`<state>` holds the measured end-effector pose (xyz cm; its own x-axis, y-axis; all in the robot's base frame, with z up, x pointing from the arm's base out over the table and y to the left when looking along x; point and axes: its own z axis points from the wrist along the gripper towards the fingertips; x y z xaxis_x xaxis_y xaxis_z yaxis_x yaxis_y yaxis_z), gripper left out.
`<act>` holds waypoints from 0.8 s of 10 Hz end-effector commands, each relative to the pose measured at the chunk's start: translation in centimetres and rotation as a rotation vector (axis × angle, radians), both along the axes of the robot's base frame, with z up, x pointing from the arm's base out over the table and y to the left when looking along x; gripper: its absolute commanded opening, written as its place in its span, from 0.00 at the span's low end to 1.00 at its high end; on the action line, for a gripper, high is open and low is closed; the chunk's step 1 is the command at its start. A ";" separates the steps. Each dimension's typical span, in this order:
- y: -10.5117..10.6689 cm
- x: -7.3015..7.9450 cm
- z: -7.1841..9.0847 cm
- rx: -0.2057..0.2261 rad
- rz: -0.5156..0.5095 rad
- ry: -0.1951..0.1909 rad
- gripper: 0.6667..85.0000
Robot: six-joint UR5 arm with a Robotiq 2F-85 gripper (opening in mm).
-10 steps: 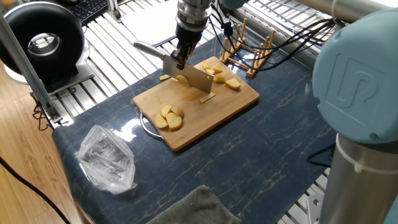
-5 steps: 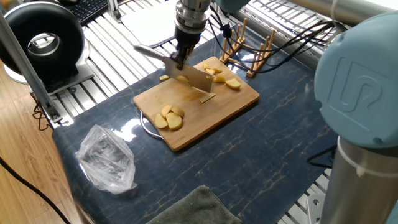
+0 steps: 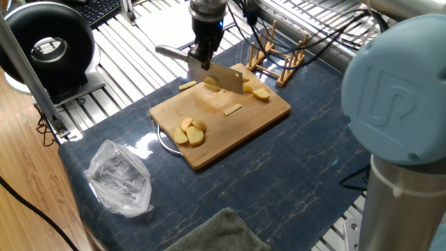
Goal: Chop the potatoes
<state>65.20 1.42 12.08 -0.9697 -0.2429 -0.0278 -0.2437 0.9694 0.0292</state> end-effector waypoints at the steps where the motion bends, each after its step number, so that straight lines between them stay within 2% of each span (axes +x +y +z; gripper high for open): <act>1: 1.2 0.9 1.1 0.006 -0.036 0.020 0.00; 2: 1.5 1.1 0.8 0.028 -0.053 0.023 0.00; 4: 1.8 1.0 0.5 0.071 -0.116 0.056 0.00; 6: 2.5 1.0 0.3 0.152 -0.192 0.082 0.00; 7: 2.6 1.0 0.2 0.164 -0.208 0.087 0.00; 8: 1.9 1.3 0.1 0.139 -0.198 0.072 0.00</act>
<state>66.15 3.23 12.20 -0.9957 -0.0904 0.0200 -0.0866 0.9859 0.1428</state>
